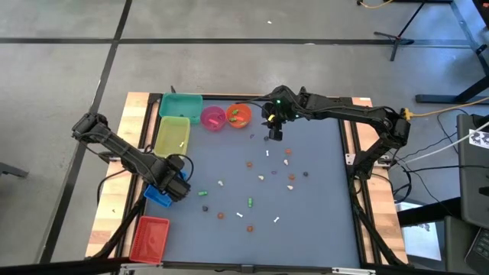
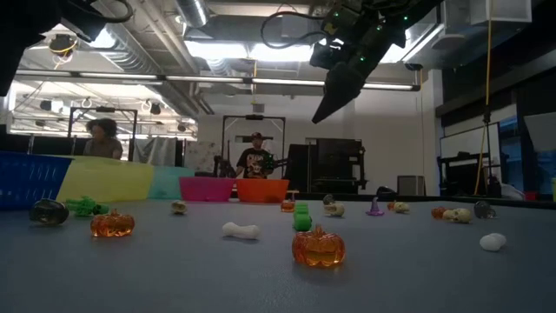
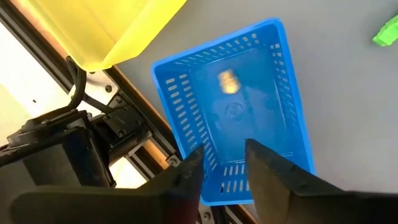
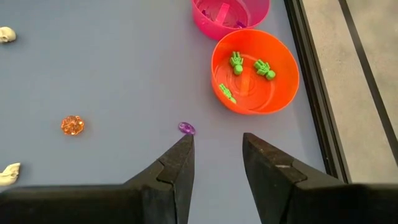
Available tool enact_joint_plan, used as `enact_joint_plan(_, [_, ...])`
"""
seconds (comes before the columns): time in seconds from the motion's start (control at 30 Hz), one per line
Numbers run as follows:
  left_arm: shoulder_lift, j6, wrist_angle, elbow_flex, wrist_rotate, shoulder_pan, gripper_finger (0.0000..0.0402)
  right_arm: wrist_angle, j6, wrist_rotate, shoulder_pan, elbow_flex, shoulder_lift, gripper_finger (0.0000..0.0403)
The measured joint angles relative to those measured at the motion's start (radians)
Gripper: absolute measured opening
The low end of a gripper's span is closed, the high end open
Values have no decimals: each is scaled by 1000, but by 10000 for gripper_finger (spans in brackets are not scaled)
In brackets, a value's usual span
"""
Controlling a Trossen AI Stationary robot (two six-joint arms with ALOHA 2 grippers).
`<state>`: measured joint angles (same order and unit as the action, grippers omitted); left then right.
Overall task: Sort Halloween decoration
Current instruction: Put the yellow skull toy into the blue bin, then put the purple witch hat toy into the pink bin
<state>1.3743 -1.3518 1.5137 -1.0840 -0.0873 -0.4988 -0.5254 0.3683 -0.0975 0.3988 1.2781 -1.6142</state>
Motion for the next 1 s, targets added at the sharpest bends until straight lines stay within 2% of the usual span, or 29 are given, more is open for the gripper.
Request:
enact_joint_plan(0.2, [0, -31, -54, 0, -39, 0, 126, 7, 6, 0, 0, 0, 0, 135])
enact_joint_plan(0.53, [0, -51, -324, 0, -356, 1, 127, 18, 11, -2, 0, 0, 0, 135])
enact_joint_plan(0.6, [0, -39, -371, 0, -426, 1, 127, 33, 27, -32, 0, 0, 0, 135])
enact_joint_plan(0.77, [0, 133, -519, 0, -604, 26, 127, 98, 67, -157, 0, 0, -5, 135])
enact_joint_plan(1.0, [0, 504, -754, 0, -595, 117, 128, 117, 145, -184, 0, 0, -43, 135])
